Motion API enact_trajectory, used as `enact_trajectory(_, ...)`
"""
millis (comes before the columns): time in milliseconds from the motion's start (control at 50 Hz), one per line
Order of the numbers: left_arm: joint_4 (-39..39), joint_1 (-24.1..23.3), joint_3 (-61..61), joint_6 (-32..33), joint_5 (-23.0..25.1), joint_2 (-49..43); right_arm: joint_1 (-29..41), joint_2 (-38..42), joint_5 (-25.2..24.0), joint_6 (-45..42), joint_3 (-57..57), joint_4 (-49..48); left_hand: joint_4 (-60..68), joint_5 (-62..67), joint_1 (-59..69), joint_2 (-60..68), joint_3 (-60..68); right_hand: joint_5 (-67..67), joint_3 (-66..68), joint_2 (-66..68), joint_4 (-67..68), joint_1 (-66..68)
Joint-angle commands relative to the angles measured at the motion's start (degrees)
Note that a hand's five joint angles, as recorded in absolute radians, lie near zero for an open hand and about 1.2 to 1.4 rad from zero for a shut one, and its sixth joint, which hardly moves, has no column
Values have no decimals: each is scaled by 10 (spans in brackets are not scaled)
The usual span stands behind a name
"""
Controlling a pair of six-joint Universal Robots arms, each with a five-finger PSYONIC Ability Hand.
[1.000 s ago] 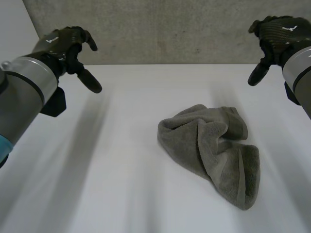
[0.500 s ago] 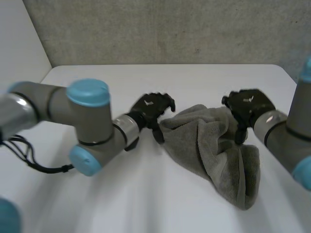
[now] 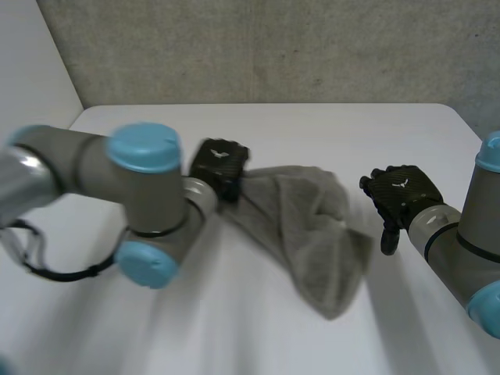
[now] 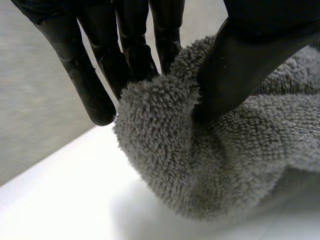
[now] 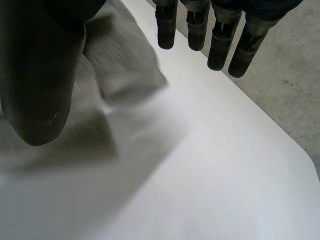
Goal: Fold the towel.
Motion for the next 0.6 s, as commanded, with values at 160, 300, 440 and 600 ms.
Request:
enact_trajectory(160,57,40,-378,-1,-11,217,18,-3,-1,0,-2,7,22,72,90,49,56,-32,-39,-47,-45,-33)
enact_trajectory(300,56,-30,-437,-17,-14,221,43,-5,1,0,-2,10,22,72,90,49,56,-32,-39,-47,-45,-33)
enact_trajectory(440,32,-59,-430,-67,-14,264,52,-9,-1,-1,5,11,22,72,90,49,56,-32,-39,-47,-45,-33)
enact_trajectory(600,8,-56,-407,-93,-12,294,62,-9,-45,7,9,12,-219,-169,-151,-192,-185,-32,-39,-47,-45,-33)
